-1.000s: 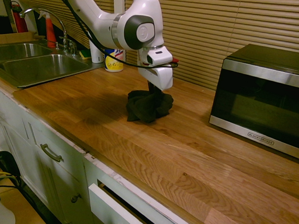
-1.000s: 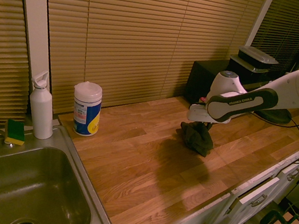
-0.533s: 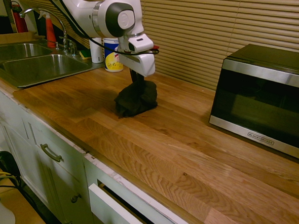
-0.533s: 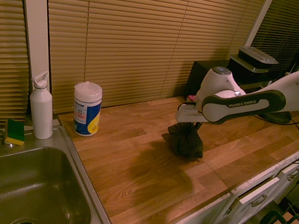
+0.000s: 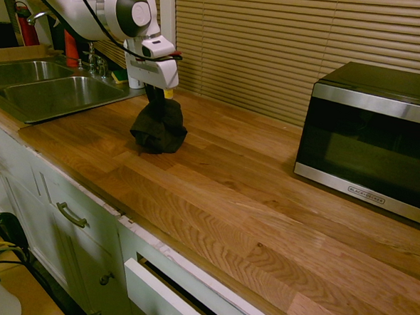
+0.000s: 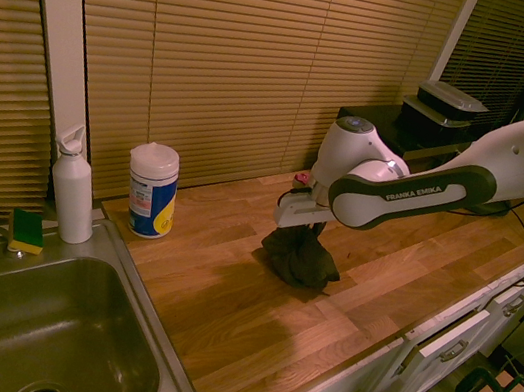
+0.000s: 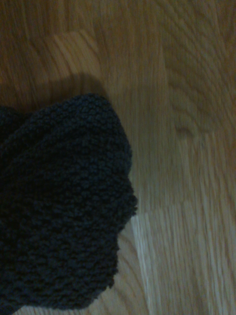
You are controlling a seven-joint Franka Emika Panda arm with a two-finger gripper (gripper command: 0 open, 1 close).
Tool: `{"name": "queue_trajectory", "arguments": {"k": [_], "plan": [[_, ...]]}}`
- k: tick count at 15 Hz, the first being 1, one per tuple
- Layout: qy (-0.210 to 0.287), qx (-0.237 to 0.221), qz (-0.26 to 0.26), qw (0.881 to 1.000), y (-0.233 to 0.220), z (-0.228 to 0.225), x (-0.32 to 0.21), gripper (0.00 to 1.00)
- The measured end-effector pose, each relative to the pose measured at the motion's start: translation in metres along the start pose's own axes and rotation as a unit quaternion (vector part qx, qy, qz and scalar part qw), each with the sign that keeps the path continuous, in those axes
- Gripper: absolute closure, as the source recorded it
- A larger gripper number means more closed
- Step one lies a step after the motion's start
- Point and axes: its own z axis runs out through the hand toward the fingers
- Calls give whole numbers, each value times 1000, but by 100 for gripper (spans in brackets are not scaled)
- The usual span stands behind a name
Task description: Clear the spill
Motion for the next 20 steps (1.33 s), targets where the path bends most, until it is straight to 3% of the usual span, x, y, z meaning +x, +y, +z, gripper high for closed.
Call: {"name": "queue_trajectory", "arguments": {"k": [7,13,18,19,20], "plan": [[3,-13,2,1000,-6,-5,0,100],[15,-12,-30,999,-40,-25,-57,100],[16,-12,-51,999,-69,-17,-91,100],[17,-12,-53,998,-75,-15,-98,0],[19,-13,-54,998,-80,-13,-104,0]]}}
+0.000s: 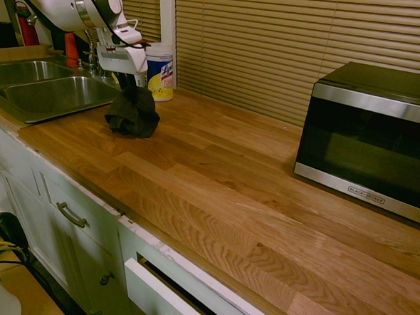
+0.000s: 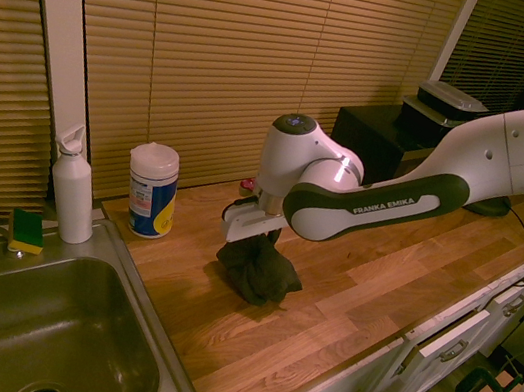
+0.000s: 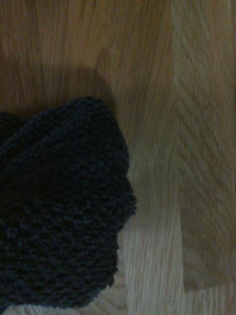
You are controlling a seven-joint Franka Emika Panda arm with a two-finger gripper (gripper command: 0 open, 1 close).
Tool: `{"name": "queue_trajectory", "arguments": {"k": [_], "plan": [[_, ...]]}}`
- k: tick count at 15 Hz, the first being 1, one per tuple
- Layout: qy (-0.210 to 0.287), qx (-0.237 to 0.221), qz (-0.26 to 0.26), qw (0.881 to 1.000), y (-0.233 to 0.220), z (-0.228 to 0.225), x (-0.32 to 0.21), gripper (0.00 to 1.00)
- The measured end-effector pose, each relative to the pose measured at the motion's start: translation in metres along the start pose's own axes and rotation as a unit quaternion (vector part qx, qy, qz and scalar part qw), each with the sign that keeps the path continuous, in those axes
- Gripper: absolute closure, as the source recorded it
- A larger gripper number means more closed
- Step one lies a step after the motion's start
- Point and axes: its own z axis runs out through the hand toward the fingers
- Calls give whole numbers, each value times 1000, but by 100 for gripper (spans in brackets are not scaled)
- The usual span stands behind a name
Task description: Clear the spill
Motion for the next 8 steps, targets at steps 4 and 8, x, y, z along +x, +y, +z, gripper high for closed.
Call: {"name": "queue_trajectory", "arguments": {"k": [4,8], "plan": [[2,-2,-2,1000,-15,4,-11,0],[0,-5,1,1000,-22,11,-12,0]]}}
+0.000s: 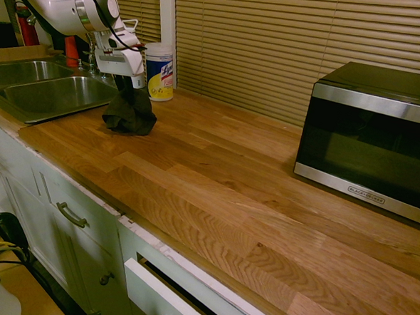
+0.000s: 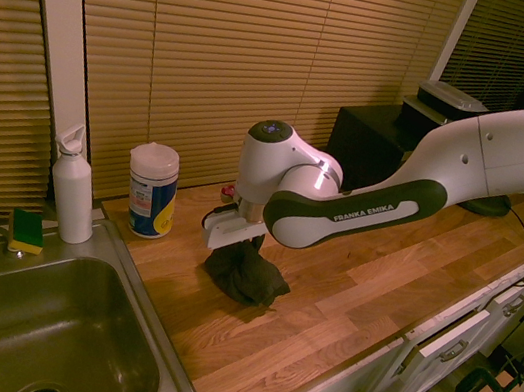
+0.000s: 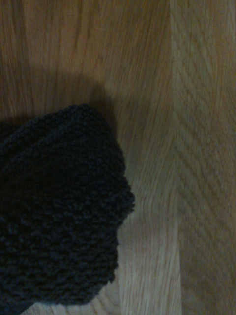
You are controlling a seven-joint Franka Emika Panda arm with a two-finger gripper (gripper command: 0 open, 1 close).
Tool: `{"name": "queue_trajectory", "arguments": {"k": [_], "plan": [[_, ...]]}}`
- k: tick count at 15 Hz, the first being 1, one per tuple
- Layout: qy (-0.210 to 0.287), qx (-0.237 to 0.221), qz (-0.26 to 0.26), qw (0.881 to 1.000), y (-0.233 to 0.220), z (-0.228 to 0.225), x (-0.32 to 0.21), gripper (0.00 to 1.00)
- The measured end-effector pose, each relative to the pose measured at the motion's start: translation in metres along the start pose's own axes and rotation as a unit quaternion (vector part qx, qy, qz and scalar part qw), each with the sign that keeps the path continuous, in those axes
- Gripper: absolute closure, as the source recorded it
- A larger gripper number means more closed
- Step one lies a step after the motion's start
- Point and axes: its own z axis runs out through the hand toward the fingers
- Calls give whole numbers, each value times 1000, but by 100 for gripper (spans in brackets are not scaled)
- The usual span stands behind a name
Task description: Clear the spill
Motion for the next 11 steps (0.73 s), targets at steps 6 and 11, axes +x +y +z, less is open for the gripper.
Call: {"name": "queue_trajectory", "arguments": {"k": [6,11], "plan": [[5,8,11,1000,-2,-13,7,0],[29,31,22,999,18,-61,8,0]]}}
